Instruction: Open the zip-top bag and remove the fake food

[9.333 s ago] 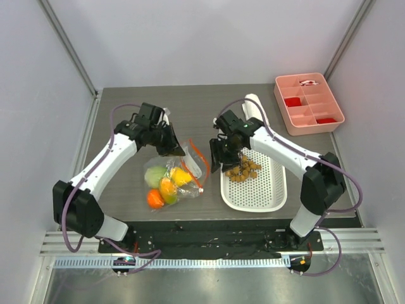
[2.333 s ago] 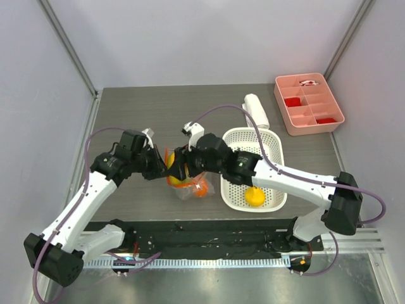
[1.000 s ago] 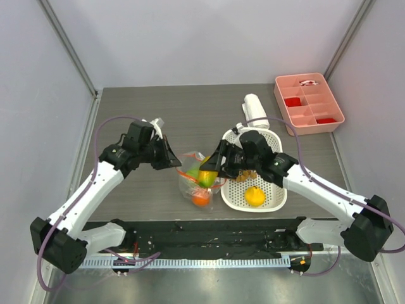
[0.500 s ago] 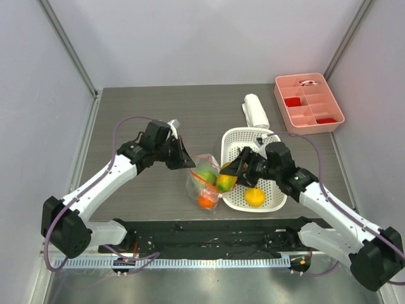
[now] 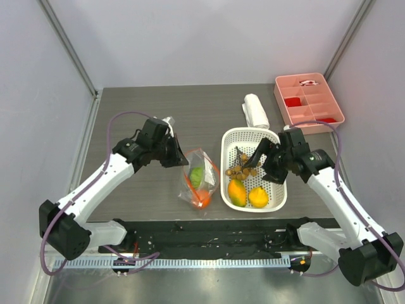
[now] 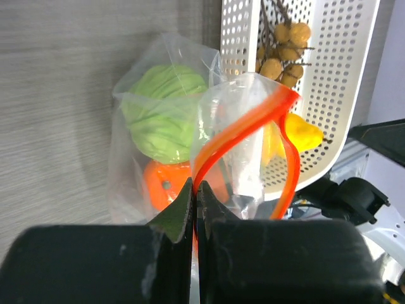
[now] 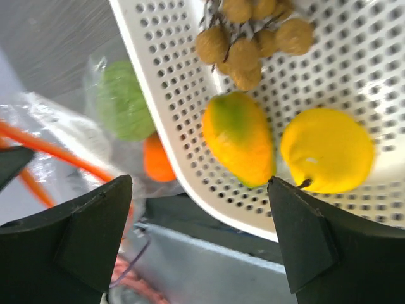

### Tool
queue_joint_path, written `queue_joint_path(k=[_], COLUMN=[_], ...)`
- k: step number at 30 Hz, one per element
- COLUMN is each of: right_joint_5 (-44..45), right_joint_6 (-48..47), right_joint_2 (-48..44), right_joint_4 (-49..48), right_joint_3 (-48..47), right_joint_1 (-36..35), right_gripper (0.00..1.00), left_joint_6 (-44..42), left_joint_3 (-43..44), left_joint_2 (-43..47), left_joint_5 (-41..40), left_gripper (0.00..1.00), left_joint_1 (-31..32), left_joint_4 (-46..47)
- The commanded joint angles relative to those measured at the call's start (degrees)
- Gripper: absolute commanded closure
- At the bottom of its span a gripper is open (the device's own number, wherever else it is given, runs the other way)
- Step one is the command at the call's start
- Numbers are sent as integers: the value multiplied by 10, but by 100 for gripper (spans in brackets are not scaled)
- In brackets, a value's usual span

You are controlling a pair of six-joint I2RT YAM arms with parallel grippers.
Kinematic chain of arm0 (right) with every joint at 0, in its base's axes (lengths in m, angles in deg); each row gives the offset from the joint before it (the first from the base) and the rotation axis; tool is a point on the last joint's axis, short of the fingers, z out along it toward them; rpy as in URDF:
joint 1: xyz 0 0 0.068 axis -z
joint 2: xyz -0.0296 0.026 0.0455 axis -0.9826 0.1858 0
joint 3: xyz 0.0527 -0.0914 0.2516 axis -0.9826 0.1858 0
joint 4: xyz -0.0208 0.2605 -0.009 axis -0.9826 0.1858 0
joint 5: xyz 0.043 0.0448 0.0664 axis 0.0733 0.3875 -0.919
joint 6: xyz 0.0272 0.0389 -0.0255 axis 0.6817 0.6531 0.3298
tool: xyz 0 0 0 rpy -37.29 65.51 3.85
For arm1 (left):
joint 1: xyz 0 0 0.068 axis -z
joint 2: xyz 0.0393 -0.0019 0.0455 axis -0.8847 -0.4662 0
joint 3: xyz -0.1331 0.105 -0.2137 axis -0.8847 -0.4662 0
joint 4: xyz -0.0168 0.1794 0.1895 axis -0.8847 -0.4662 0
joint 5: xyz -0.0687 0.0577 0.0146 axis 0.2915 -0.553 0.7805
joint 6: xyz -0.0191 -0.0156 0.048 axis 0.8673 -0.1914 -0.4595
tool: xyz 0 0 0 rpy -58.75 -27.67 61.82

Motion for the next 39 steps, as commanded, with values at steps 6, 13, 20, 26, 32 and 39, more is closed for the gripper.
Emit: queue_joint_path(k=[6, 13, 20, 26, 32, 39], right_joint_5=[23, -9, 7, -16, 19, 92], right_joint_6=[-185, -67, -57, -67, -33, -17], right_joint_2=[85, 168, 244, 361, 390, 361], right_joint_4=[31, -181, -212, -193, -248, -271], right_joint_3=[-238, -271, -324, -373, -311, -242], right_joint_1=[-78, -253, -305, -305, -348, -364], right_gripper=[10, 33, 48, 69, 83, 85], left_joint_6=[-74, -77, -72, -53, -41, -22], left_joint_3=[117, 200, 173, 98, 95, 126], left_joint_2=[53, 70, 60, 62, 57, 49], left_joint_5=[-77, -135, -100, -77, -73, -63], left_gripper=[100, 100, 100, 100, 100, 100], left_joint_1=[-1, -1, -1, -3, -3, -3], left_joint_4=[-113, -196, -175, -108, -65, -53])
